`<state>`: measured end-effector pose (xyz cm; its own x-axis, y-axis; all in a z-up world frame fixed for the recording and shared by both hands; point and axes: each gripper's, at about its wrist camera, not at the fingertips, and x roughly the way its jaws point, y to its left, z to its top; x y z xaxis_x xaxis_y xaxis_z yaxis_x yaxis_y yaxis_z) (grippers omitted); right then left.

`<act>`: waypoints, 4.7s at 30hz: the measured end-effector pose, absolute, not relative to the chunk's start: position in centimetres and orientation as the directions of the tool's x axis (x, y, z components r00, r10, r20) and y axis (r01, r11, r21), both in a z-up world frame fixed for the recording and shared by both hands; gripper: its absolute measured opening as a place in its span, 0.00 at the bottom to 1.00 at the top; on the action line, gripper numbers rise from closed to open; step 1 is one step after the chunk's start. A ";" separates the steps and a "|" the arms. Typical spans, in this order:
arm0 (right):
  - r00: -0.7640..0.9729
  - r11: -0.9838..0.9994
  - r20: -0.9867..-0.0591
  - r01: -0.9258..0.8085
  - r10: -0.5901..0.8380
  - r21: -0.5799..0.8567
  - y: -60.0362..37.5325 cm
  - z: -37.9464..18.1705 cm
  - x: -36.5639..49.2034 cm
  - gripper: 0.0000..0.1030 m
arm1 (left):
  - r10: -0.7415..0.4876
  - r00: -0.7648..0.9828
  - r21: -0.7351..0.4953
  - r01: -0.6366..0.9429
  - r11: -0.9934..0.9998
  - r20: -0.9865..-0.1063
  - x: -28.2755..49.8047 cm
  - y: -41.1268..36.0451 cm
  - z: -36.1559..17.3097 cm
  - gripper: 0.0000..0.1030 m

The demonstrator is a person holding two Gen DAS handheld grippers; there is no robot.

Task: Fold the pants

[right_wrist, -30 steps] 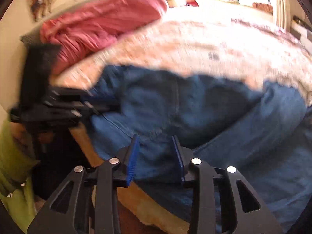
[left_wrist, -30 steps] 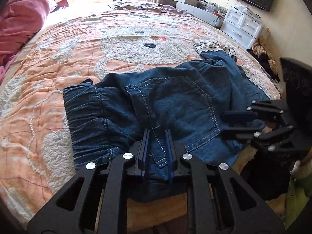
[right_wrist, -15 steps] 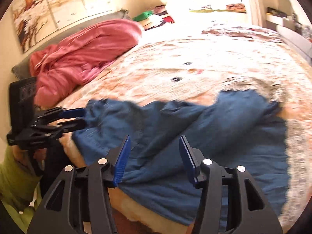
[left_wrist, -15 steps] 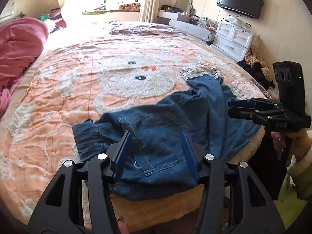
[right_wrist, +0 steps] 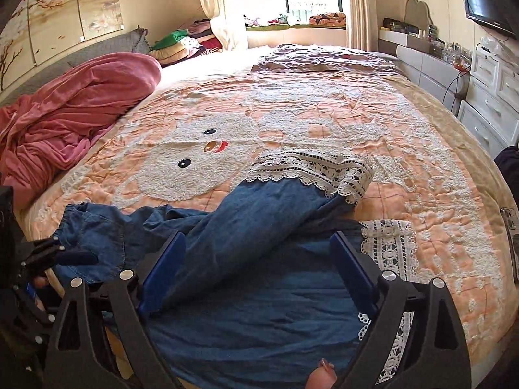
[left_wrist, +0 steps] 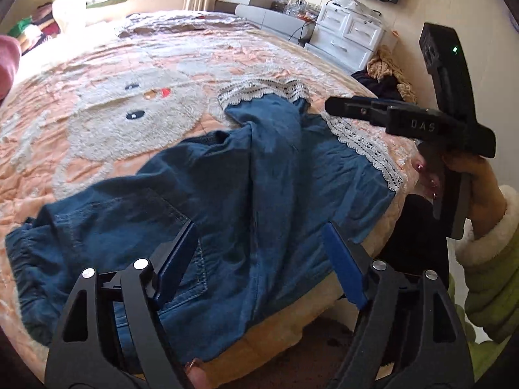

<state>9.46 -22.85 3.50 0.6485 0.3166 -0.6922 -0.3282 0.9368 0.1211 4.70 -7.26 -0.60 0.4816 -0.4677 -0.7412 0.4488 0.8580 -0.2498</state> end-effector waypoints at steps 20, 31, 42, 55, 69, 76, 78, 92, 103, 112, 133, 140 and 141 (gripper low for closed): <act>0.484 0.911 -0.875 -0.374 0.030 -0.175 -11.7 -1.9 26.4 0.73 | -0.539 0.389 -0.410 0.369 0.834 -0.747 7.8 -8.1 -4.3 0.12; 0.493 0.935 -0.812 -0.310 0.312 0.171 -19.2 0.1 25.6 0.11 | -0.556 0.385 -0.387 0.435 0.813 -0.737 7.8 -9.2 -4.5 0.12; 0.652 0.867 -0.587 -0.249 0.479 0.431 -27.3 8.1 21.3 0.10 | -0.584 0.437 -0.388 0.460 0.799 -0.684 8.5 -9.6 -2.3 0.24; 0.707 0.773 -0.469 -0.173 0.529 0.611 -34.4 6.9 11.9 0.10 | -0.436 0.581 -0.122 0.500 0.858 -0.688 8.0 -7.3 1.1 0.00; 0.629 0.781 -0.634 0.067 0.450 0.621 -38.1 -2.3 -0.1 0.10 | -0.473 0.512 -0.060 0.631 0.774 -0.717 4.0 -9.6 -2.1 0.00; 0.604 0.805 -0.677 0.097 0.420 0.586 -38.3 -3.8 -0.6 0.10 | -0.448 0.524 -0.007 0.644 0.765 -0.725 3.1 -9.9 -2.6 0.01; 0.609 0.805 -0.675 0.099 0.416 0.585 -38.8 -3.8 -0.9 0.10 | -0.438 0.530 0.022 0.654 0.756 -0.727 2.6 -10.4 -2.7 0.01; 0.565 0.887 -0.760 0.104 0.320 0.450 -38.6 -3.0 -1.1 0.31 | -0.432 0.515 0.041 0.676 0.736 -0.740 1.8 -11.1 -4.4 0.04; 0.656 0.928 -0.701 0.003 0.279 0.372 -37.1 0.9 -0.5 0.50 | -0.490 0.564 0.009 0.662 0.749 -0.665 0.0 -9.1 -0.3 0.21; 0.523 0.945 -0.793 -0.092 0.314 0.314 -32.5 -1.9 3.5 0.50 | -0.422 0.479 -0.031 0.632 0.774 -0.769 1.7 -10.6 -3.8 0.22; 0.650 0.950 -0.702 -0.111 0.291 0.291 -35.6 2.1 5.7 0.56 | -0.254 0.567 0.175 0.594 0.785 -0.784 13.1 -8.8 1.1 0.63; 0.608 0.962 -0.747 -0.144 0.270 0.230 -35.4 1.2 10.0 0.66 | -0.263 0.507 0.125 0.609 0.783 -0.821 15.6 -10.0 -1.4 0.59; 0.603 0.964 -0.752 -0.146 0.266 0.223 -35.3 0.9 10.6 0.66 | -0.275 0.498 0.107 0.610 0.785 -0.823 15.7 -10.1 -1.6 0.59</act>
